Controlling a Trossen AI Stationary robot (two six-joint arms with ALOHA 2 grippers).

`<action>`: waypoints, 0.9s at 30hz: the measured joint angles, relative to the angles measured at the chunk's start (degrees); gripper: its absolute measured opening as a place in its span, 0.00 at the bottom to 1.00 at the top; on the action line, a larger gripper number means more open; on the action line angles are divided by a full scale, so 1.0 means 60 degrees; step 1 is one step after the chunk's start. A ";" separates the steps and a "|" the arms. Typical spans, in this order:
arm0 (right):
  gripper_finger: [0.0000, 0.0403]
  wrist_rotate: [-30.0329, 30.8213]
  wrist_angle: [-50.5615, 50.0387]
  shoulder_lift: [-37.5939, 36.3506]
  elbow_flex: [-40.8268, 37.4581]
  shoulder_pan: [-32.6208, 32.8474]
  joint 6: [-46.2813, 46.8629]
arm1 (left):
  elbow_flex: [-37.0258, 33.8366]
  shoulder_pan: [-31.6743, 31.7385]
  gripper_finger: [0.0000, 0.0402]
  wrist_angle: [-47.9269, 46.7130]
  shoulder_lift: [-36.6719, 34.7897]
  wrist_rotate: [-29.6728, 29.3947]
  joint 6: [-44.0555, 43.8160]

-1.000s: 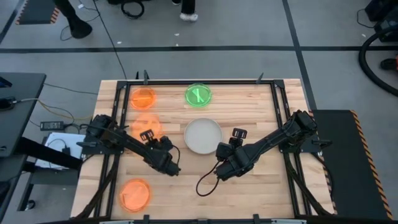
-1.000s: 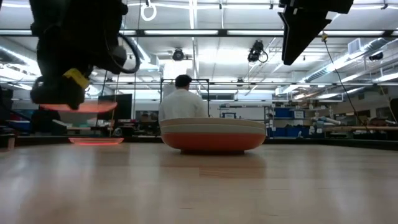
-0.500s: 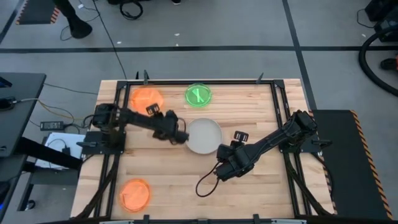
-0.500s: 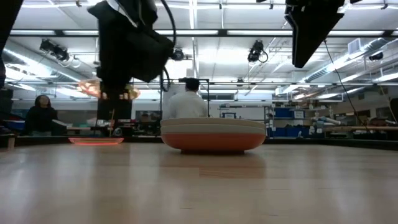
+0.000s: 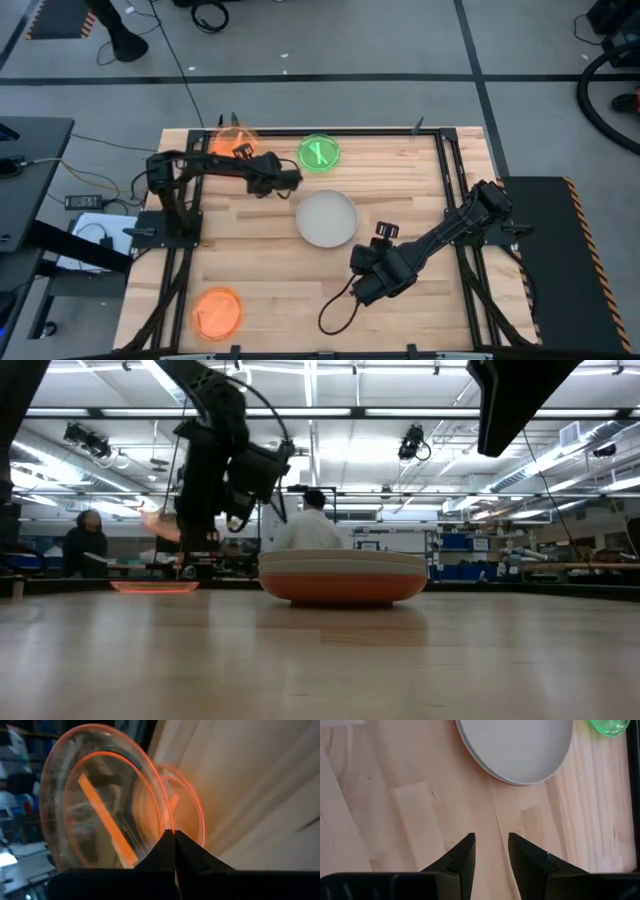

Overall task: Stack plastic plates
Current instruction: Stack the middle orange plate on top of the top orange plate

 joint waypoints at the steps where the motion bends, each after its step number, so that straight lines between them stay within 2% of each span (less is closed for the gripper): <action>1: 0.31 0.0000 0.0020 0.0000 0.0000 0.0010 0.0000 | -0.0312 0.0181 0.01 0.0315 -0.0168 0.0105 0.0257; 7: 0.31 -0.0001 0.0129 0.0001 0.0000 0.0007 -0.0012 | -0.1879 0.1357 0.01 0.2109 -0.1083 0.0685 0.1465; 12: 0.31 0.0010 0.0236 0.0004 0.0000 -0.0124 -0.0022 | -0.2598 0.1981 0.01 0.3346 -0.1353 0.1165 0.2485; 17: 0.31 0.0071 0.0294 0.0004 0.0000 -0.0275 -0.0033 | -0.2855 0.2498 0.01 0.4408 -0.1396 0.2034 0.3208; 27: 0.31 0.0033 0.0352 0.0004 0.0000 -0.0352 -0.0103 | -0.2860 0.2743 0.01 0.4616 -0.1396 0.2057 0.3231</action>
